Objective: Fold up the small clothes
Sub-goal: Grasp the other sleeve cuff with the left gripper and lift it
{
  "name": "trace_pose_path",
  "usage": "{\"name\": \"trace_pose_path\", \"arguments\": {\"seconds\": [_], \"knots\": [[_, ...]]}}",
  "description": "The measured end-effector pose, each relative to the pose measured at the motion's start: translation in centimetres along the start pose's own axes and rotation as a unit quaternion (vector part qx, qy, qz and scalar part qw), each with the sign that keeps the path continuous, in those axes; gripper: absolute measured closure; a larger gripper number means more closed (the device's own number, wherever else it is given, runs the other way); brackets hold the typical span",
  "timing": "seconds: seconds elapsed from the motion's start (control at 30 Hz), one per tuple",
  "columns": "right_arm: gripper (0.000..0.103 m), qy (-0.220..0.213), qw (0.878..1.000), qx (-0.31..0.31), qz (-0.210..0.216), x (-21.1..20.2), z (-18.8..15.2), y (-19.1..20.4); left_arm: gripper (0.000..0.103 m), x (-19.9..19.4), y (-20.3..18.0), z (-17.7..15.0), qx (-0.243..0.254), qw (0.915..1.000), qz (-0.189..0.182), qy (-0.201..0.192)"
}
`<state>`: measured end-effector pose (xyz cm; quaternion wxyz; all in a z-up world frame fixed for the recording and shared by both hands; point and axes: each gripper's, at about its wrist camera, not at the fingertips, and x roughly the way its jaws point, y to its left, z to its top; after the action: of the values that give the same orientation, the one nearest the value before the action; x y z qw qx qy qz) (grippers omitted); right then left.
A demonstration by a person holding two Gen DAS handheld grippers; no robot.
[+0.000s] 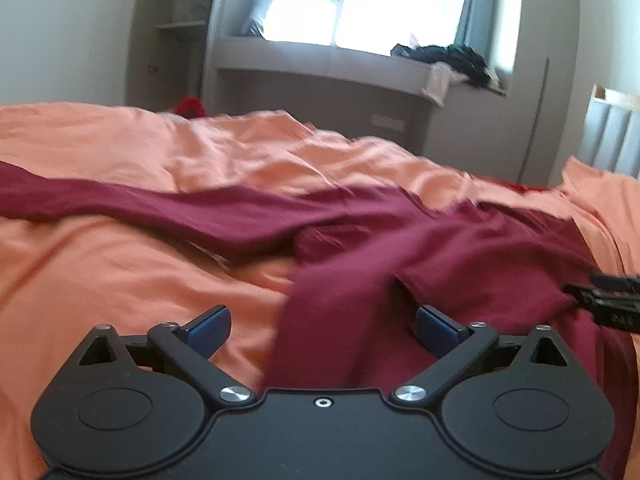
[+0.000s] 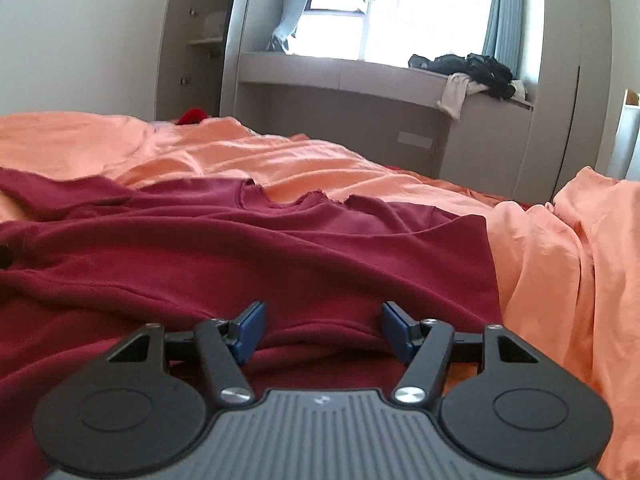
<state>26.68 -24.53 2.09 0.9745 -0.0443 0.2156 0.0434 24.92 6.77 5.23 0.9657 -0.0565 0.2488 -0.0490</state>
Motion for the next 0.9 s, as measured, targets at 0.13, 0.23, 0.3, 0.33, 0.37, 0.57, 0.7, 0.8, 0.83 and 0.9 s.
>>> {"name": "trace_pose_path", "arguments": {"seconds": [0.13,0.23,0.3,0.33,0.37,0.57,0.7,0.8,0.83,0.9], "knots": [[0.013,-0.039,0.998,0.034,0.027,-2.3,-0.2,-0.8,0.001,-1.5,2.9,1.0,-0.022,0.9976,0.055,-0.036],[0.007,-0.063,0.997,0.032,0.038,-3.6,0.1,-0.5,0.001,-2.0,6.6,2.1,-0.057,0.9911,0.108,-0.052],[0.0,-0.086,0.994,0.032,0.05,-4.4,0.2,-0.3,0.001,-2.1,9.7,3.1,-0.088,0.9844,0.141,-0.058],[0.0,-0.094,0.993,0.032,0.057,-4.7,0.4,-0.1,0.001,-2.1,11.2,3.5,-0.099,0.9807,0.158,-0.06],[0.0,-0.1,0.992,0.031,0.064,-4.9,0.5,0.0,0.001,-2.1,12.7,3.9,-0.107,0.9767,0.175,-0.061],[0.0,-0.111,0.991,0.011,0.067,-5.6,0.7,1.3,0.001,-1.3,20.5,5.2,-0.173,0.946,0.271,-0.042],[0.0,-0.094,0.994,-0.005,0.053,-5.2,0.2,1.8,0.002,-0.3,24.2,5.8,-0.207,0.935,0.283,-0.049],[0.0,-0.088,0.995,0.004,0.054,-5.1,-0.3,1.4,0.024,0.3,25.2,6.6,-0.213,0.93,0.293,-0.063],[0.0,-0.086,0.995,0.007,0.053,-5.2,-0.4,1.2,0.031,0.7,25.3,7.0,-0.211,0.9276,0.302,-0.063],[0.0,-0.085,0.995,0.008,0.049,-5.2,-0.5,0.9,0.054,1.1,24.9,7.3,-0.207,0.9242,0.316,-0.058]]}}
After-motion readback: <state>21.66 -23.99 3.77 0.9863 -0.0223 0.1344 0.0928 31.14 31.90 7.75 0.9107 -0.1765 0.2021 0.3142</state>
